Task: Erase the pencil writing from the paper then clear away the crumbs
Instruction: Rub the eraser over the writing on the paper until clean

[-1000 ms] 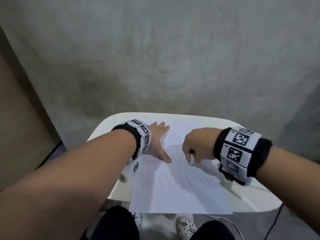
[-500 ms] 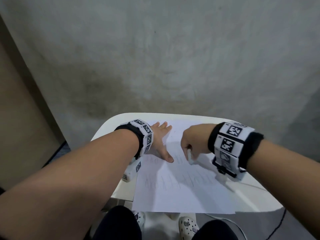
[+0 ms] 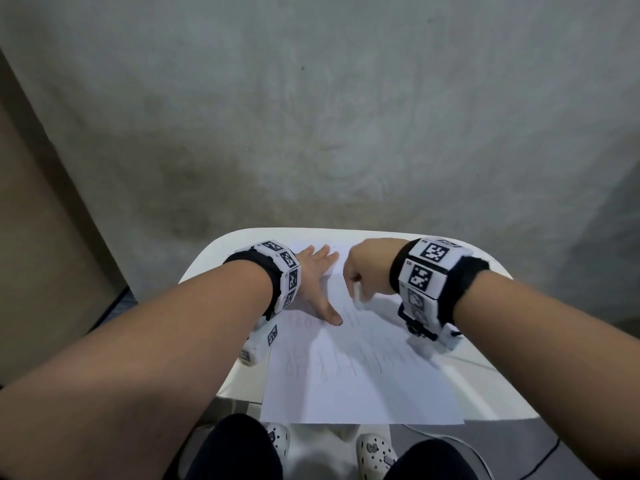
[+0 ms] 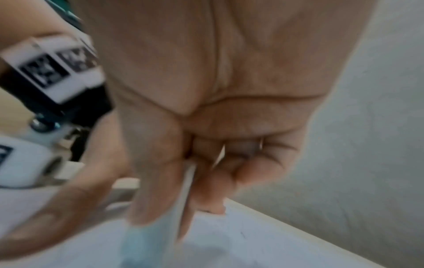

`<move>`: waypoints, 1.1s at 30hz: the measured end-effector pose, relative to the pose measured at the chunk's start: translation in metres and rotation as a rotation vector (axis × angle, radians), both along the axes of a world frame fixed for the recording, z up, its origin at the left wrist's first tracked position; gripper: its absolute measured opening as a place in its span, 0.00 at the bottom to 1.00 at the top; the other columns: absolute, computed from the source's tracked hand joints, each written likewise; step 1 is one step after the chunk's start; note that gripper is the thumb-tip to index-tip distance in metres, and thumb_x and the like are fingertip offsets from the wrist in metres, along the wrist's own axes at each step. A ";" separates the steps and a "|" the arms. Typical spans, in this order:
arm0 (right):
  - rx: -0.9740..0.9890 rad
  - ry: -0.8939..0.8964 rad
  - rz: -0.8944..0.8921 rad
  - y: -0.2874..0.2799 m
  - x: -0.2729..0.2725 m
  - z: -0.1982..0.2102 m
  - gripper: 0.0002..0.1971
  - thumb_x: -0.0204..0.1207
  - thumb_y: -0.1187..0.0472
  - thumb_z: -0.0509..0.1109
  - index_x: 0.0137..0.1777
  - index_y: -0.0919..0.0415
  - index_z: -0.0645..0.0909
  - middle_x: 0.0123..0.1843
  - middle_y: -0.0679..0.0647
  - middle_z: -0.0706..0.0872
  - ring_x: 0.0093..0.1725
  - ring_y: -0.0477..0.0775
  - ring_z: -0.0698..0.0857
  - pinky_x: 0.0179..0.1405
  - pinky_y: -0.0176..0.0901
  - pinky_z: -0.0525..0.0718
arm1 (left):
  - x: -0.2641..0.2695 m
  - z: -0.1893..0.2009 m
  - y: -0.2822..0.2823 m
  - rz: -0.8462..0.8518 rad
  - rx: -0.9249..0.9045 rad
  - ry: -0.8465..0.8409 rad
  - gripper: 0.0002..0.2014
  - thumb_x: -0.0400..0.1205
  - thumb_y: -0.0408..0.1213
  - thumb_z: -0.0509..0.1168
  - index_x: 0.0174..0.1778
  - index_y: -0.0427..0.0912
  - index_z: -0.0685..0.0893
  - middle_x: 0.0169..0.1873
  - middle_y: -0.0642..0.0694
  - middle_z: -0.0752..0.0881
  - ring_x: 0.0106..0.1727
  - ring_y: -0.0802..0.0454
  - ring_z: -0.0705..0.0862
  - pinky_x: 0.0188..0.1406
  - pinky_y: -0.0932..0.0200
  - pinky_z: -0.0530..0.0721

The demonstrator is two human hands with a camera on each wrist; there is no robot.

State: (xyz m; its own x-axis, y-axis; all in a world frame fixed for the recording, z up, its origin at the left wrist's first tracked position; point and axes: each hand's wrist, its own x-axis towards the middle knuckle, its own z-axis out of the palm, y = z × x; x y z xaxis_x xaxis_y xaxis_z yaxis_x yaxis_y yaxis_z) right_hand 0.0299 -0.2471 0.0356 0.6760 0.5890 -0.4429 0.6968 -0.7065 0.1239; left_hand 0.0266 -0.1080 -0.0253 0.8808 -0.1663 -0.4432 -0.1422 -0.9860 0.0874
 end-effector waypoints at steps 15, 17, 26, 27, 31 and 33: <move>0.141 -0.111 -0.068 -0.017 -0.003 -0.007 0.08 0.71 0.64 0.71 0.46 0.51 0.87 0.40 0.44 0.82 0.46 0.51 0.82 0.44 0.41 0.80 | 0.000 -0.001 0.002 0.012 -0.012 0.009 0.65 0.66 0.68 0.72 0.84 0.51 0.33 0.84 0.53 0.33 0.85 0.50 0.34 0.82 0.41 0.43; 0.128 -0.075 -0.078 -0.025 -0.010 -0.010 0.10 0.69 0.67 0.68 0.42 0.53 0.86 0.39 0.44 0.86 0.46 0.50 0.84 0.43 0.40 0.80 | 0.001 -0.002 0.003 0.012 -0.011 0.014 0.65 0.65 0.69 0.72 0.84 0.51 0.33 0.84 0.52 0.33 0.85 0.50 0.34 0.82 0.40 0.43; 0.083 -0.030 -0.037 -0.003 -0.007 0.000 0.08 0.72 0.59 0.74 0.51 0.51 0.87 0.48 0.47 0.87 0.49 0.50 0.83 0.48 0.41 0.79 | 0.000 -0.001 0.001 0.005 0.003 -0.005 0.65 0.66 0.68 0.72 0.84 0.50 0.33 0.84 0.50 0.34 0.85 0.47 0.35 0.82 0.40 0.44; 0.124 -0.050 -0.029 0.000 -0.006 -0.003 0.08 0.73 0.59 0.74 0.52 0.52 0.87 0.48 0.47 0.85 0.51 0.51 0.82 0.50 0.42 0.80 | 0.001 -0.001 0.001 0.001 0.005 -0.009 0.65 0.66 0.68 0.72 0.84 0.51 0.33 0.85 0.50 0.35 0.85 0.47 0.36 0.82 0.40 0.45; 0.101 -0.045 0.011 -0.012 -0.013 -0.011 0.07 0.70 0.60 0.75 0.48 0.51 0.88 0.40 0.43 0.82 0.43 0.47 0.80 0.38 0.37 0.77 | 0.001 -0.001 0.001 -0.006 0.016 -0.003 0.65 0.67 0.69 0.72 0.84 0.50 0.32 0.84 0.52 0.33 0.85 0.49 0.35 0.83 0.41 0.44; 0.054 0.000 0.030 -0.022 -0.020 -0.009 0.07 0.70 0.61 0.75 0.47 0.51 0.88 0.37 0.42 0.82 0.41 0.46 0.79 0.36 0.37 0.76 | 0.001 -0.001 0.001 -0.010 0.013 -0.007 0.65 0.66 0.69 0.72 0.84 0.50 0.33 0.84 0.52 0.33 0.85 0.49 0.35 0.83 0.42 0.44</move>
